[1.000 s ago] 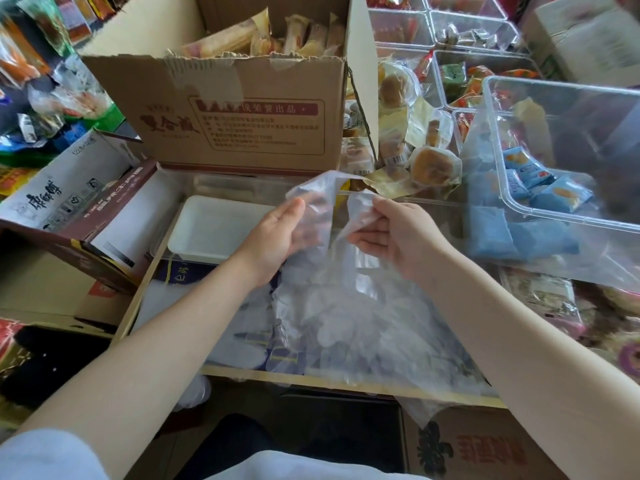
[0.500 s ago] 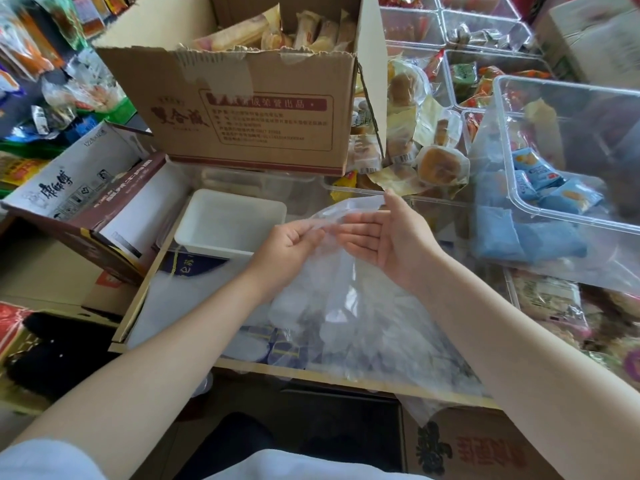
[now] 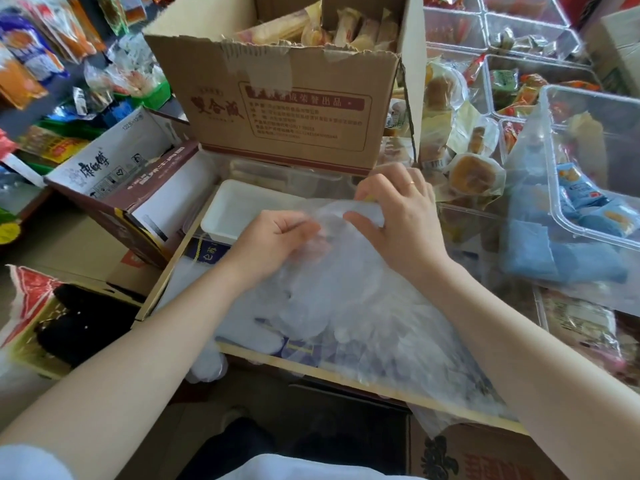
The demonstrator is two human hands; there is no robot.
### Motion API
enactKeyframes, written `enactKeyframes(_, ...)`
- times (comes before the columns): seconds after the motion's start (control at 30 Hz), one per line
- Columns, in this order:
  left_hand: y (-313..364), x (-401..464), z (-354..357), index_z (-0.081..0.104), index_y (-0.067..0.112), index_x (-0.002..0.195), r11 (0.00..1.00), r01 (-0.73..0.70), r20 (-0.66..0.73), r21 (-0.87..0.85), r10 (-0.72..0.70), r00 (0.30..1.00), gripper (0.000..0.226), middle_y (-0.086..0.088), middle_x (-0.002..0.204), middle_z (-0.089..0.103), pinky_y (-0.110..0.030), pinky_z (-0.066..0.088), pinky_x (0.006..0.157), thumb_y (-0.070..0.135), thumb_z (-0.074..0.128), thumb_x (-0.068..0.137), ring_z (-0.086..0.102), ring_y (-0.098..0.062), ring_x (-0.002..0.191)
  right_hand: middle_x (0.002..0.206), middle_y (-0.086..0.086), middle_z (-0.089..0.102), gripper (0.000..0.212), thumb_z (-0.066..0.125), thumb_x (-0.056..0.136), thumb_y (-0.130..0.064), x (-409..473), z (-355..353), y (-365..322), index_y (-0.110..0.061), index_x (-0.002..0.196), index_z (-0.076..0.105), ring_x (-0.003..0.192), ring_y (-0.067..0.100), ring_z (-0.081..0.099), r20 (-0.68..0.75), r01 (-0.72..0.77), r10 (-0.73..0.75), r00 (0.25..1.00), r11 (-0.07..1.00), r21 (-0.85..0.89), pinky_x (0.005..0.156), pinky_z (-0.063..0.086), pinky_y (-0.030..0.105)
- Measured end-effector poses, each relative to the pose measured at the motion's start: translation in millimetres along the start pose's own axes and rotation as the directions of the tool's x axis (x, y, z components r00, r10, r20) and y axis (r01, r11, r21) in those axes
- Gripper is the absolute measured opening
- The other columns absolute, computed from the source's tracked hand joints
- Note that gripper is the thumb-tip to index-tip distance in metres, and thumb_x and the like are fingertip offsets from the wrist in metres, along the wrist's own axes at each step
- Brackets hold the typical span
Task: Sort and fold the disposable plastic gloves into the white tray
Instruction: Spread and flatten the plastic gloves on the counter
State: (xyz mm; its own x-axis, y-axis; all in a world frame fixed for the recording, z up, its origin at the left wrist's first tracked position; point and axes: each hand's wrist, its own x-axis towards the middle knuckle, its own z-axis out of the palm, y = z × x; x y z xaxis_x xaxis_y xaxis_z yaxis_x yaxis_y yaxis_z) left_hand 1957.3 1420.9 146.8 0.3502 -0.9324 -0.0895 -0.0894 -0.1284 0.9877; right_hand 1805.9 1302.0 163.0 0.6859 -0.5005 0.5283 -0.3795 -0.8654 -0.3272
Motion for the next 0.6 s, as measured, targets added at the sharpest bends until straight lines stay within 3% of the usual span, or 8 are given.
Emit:
enactKeyframes(0.03, -0.3, -1.5, -4.8, 0.073, 0.025, 0.077, 0.999, -0.002, -0.059, 0.035, 0.004, 0.998, 0.016, 0.008, 0.070, 0.073, -0.019, 0.050, 0.065, 0.030, 0.059, 0.085, 0.065, -0.006, 0.066, 0.093, 0.006, 0.060, 0.019, 0.067, 0.079, -0.027, 1.0, 3.3, -2.4, -0.011, 0.087, 0.061, 0.086, 0.029, 0.053, -0.013, -0.004, 0.004, 1.000, 1.000, -0.022, 0.075, 0.037, 0.034)
enactKeyframes(0.13, -1.0, -4.9, -18.9, 0.068, 0.024, 0.076, 0.978, -0.011, -0.199, 0.208, 0.053, 0.979, 0.014, 0.013, 0.061, 0.066, -0.008, 0.039, 0.052, 0.025, 0.061, 0.088, 0.051, 0.003, 0.050, 0.073, -0.008, 0.056, 0.010, 0.067, 0.080, -0.021, 4.9, 13.4, -11.3, -0.012, 0.081, 0.062, 0.066, 0.019, 0.053, 0.127, -0.047, 0.028, 0.992, 0.988, 0.147, 0.066, 0.042, 0.032)
enactKeyframes(0.23, -1.0, -9.1, -30.9, 0.065, 0.016, 0.083, 0.946, -0.031, -0.255, 0.321, 0.118, 0.960, 0.007, 0.009, 0.070, 0.066, -0.005, 0.040, 0.058, 0.022, 0.064, 0.087, 0.056, 0.006, 0.058, 0.069, -0.007, 0.054, 0.012, 0.070, 0.081, -0.016, 9.1, 21.3, -23.6, -0.010, 0.090, 0.065, 0.057, 0.010, 0.045, 0.297, -0.120, 0.036, 0.954, 0.955, 0.270, 0.058, 0.037, 0.021)
enactKeyframes(0.3, -3.7, -11.8, -40.4, 0.063, 0.010, 0.083, 0.926, -0.013, -0.284, 0.377, 0.128, 0.950, 0.015, 0.001, 0.073, 0.068, -0.012, 0.043, 0.061, 0.024, 0.067, 0.084, 0.060, -0.001, 0.064, 0.067, -0.004, 0.052, 0.018, 0.072, 0.080, -0.023, 12.0, 27.4, -31.8, -0.012, 0.094, 0.067, 0.057, 0.003, 0.044, 0.392, -0.169, 0.047, 0.919, 0.944, 0.283, 0.057, 0.035, 0.014)
enactKeyframes(0.37, -5.5, -14.8, -50.7, 0.062, 0.008, 0.083, 0.897, 0.016, -0.288, 0.442, 0.126, 0.949, 0.021, -0.007, 0.074, 0.070, -0.023, 0.045, 0.063, 0.027, 0.070, 0.081, 0.062, -0.018, 0.068, 0.070, -0.006, 0.048, 0.020, 0.073, 0.077, -0.033, 16.5, 33.0, -39.9, -0.017, 0.088, 0.068, 0.061, 0.004, 0.043, 0.426, -0.202, 0.075, 0.901, 0.944, 0.261, 0.058, 0.034, 0.011)
enactKeyframes(0.43, -5.8, -18.1, -61.3, 0.058, 0.014, 0.079, 0.894, -0.006, -0.256, 0.448, 0.135, 0.957, 0.019, -0.010, 0.073, 0.070, -0.025, 0.044, 0.060, 0.029, 0.071, 0.079, 0.063, -0.024, 0.068, 0.080, -0.005, 0.052, 0.018, 0.074, 0.075, -0.037, 22.5, 37.2, -48.4, -0.022, 0.081, 0.067, 0.074, 0.009, 0.048, 0.439, -0.246, 0.106, 0.892, 0.929, 0.276, 0.068, 0.034, 0.014)
enactKeyframes(0.5, -3.2, -22.2, -71.9, 0.049, 0.027, 0.076, 0.875, -0.017, -0.201, 0.483, 0.130, 0.971, 0.024, -0.001, 0.067, 0.070, -0.025, 0.042, 0.059, 0.036, 0.072, 0.077, 0.063, -0.015, 0.062, 0.088, -0.003, 0.059, 0.019, 0.075, 0.074, -0.037, 28.1, 39.9, -58.3, -0.021, 0.081, 0.067, 0.085, 0.012, 0.053, 0.467, -0.309, 0.128, 0.875, 0.891, 0.334, 0.074, 0.039, 0.020)
enactKeyframes(0.6, 3.2, -28.4, -85.5, 0.044, 0.025, 0.088, 0.827, -0.038, -0.132, 0.561, 0.134, 0.982, 0.033, 0.010, 0.054, 0.061, -0.013, 0.033, 0.050, 0.038, 0.072, 0.076, 0.052, 0.002, 0.049, 0.093, -0.004, 0.064, 0.024, 0.071, 0.072, -0.046, 34.3, 45.8, -78.2, -0.027, 0.085, 0.064, 0.092, 0.017, 0.057, 0.489, -0.326, 0.124, 0.864, 0.876, 0.354, 0.083, 0.044, 0.029)
